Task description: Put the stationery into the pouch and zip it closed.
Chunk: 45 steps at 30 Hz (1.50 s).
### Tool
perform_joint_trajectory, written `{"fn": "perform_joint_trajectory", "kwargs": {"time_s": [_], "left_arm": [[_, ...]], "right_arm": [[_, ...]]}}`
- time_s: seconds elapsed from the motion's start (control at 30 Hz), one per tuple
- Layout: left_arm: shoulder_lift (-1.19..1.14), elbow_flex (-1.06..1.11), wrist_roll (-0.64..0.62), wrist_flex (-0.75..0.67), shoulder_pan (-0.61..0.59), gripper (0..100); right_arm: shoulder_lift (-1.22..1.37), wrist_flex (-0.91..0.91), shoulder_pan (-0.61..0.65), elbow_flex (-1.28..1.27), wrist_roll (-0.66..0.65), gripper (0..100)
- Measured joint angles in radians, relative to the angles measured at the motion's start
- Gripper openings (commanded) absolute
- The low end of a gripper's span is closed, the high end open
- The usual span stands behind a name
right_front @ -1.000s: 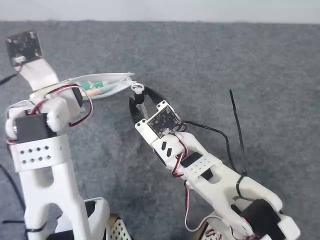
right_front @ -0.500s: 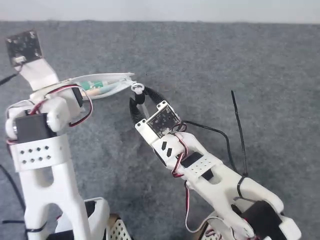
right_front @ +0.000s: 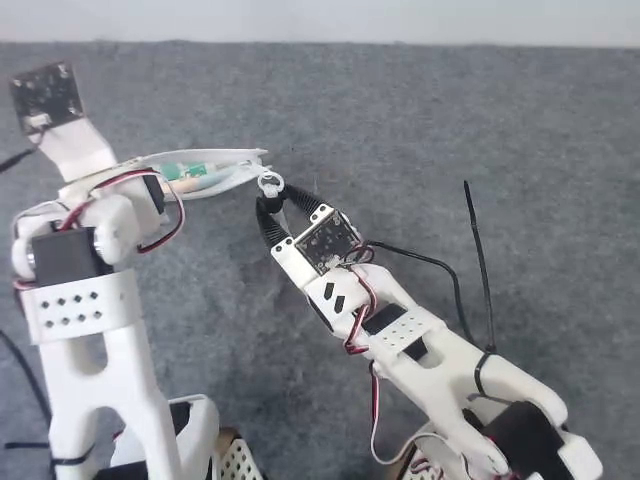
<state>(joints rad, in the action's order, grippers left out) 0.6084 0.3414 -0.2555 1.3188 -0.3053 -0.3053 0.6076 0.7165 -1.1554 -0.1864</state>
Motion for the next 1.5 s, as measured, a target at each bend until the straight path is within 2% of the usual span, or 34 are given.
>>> {"fn": "perform_joint_trajectory", "kwargs": {"time_s": [0.13,0.3,0.4,0.53,0.7,1.0,1.33,1.5], "left_arm": [[0.0,0.002,0.0,0.0,0.0,1],[0.0,0.002,0.0,0.0,0.002,2],[0.0,0.002,0.0,0.0,0.002,9],[0.0,0.002,-0.002,0.0,0.0,22],[0.0,0.002,-0.04,0.0,0.0,24],[0.0,0.002,-0.012,0.021,0.084,25],[0.0,0.002,0.118,0.089,0.267,25],[0.041,0.006,0.155,0.118,0.319,25]], "right_arm": [[-0.071,-0.04,0.002,-0.009,0.0,0.6],[-0.236,-0.279,0.002,-0.011,0.0,0.6],[-0.358,-0.459,0.032,-0.011,-0.003,0.6],[-0.486,-0.686,0.1,-0.011,-0.077,0.6],[-0.535,-0.848,0.187,-0.011,-0.146,0.6],[-0.543,-0.951,0.296,-0.011,-0.176,0.6],[-0.543,-0.954,0.31,-0.011,-0.176,0.6],[-0.543,-0.954,0.31,-0.011,-0.176,0.6]]}}
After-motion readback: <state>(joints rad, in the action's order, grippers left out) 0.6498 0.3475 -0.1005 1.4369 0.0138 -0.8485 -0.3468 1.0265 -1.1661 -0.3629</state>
